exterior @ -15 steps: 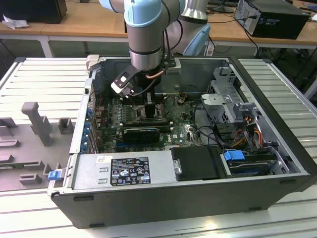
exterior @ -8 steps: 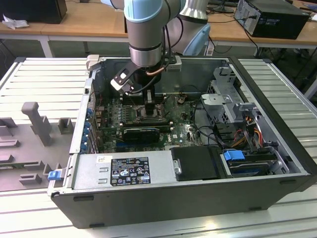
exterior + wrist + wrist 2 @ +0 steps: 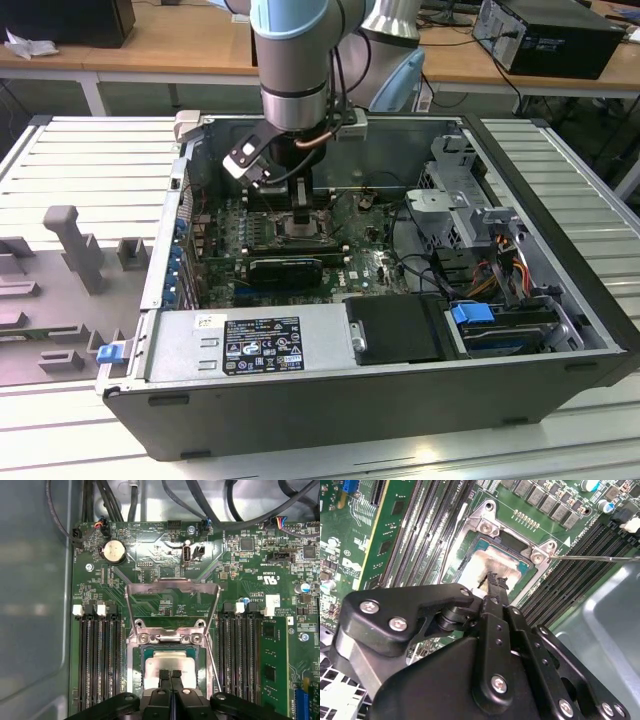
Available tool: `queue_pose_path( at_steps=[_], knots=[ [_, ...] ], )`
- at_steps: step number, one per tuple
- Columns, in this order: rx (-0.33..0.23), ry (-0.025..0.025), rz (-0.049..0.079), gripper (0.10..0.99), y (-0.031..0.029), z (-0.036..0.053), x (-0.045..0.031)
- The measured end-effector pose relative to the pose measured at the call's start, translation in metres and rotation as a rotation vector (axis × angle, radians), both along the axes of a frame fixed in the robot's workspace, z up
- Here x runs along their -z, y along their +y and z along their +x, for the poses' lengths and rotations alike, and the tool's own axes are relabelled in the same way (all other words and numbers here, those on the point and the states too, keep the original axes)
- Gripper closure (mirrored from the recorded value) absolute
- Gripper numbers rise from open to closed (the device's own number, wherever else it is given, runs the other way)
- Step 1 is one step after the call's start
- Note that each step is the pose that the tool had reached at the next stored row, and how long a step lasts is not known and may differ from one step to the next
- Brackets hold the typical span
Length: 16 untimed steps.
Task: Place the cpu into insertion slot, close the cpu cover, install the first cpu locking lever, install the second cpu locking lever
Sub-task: 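Place the cpu into insertion slot, then close the cpu cover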
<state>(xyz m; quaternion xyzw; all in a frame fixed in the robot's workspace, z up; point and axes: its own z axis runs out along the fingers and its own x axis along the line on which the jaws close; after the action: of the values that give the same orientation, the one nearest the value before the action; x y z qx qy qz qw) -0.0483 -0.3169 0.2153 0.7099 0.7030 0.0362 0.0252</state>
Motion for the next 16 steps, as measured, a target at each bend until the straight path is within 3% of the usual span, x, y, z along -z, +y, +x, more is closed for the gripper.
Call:
queue_pose_path(
  at_steps=[16],
  knots=[
    [0.001,0.0,0.0,0.98,0.0,0.0026,-0.0084]
  ],
)
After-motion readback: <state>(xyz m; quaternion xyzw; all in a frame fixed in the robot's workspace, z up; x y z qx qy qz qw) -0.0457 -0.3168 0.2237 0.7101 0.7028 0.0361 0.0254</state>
